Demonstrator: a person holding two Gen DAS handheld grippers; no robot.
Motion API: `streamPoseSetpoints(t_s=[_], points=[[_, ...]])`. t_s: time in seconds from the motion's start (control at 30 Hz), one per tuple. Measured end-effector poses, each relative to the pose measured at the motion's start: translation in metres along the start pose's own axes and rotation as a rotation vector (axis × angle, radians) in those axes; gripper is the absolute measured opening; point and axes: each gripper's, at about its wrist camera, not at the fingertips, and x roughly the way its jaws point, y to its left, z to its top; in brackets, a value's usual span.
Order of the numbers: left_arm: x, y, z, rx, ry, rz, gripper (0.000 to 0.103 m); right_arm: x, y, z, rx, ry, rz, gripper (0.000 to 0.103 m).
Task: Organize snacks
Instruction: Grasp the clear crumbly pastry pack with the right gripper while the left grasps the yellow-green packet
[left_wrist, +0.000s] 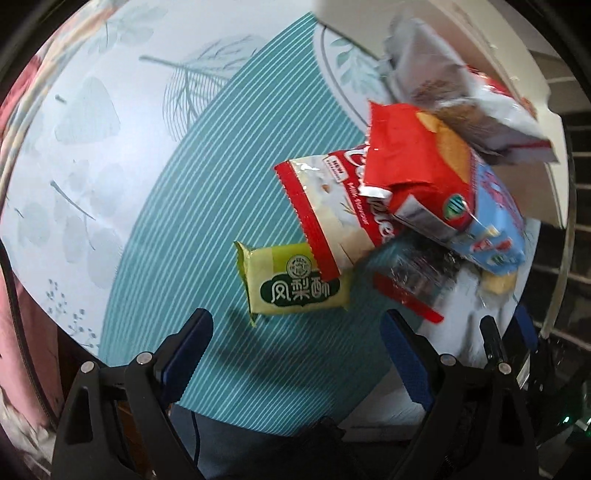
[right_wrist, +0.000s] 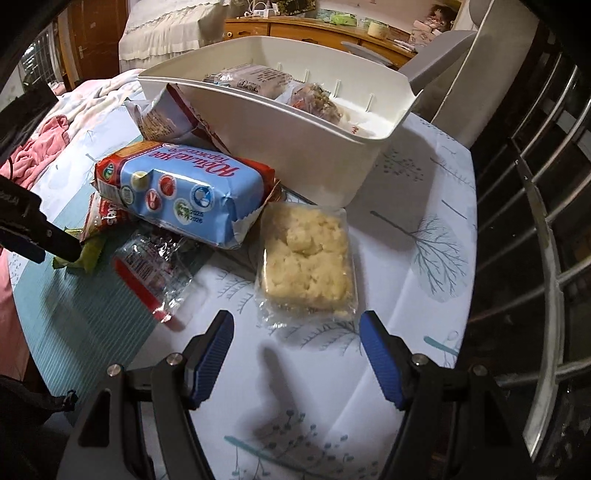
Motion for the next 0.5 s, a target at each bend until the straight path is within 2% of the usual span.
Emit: streamPoseSetpoints(t_s=[0.17,0.33,0.5], points=[[0.014,0.004,0.006,-0.07,0.018,-0.015,0.09,0.012,-0.003,0.004,0.012,-0.013,-0.002,0.071],[0.022,0.005,0.007,-0.094,0.026,-0.003,0.077,0.022,-0.006,0.008,0.017,-0.021,-0.004,0.071],[0.023,0.002,0.005,-0.096,0.012,0.016,0.069,0.035,-0.009,0.009,0.023,-0.021,0.016,0.071]])
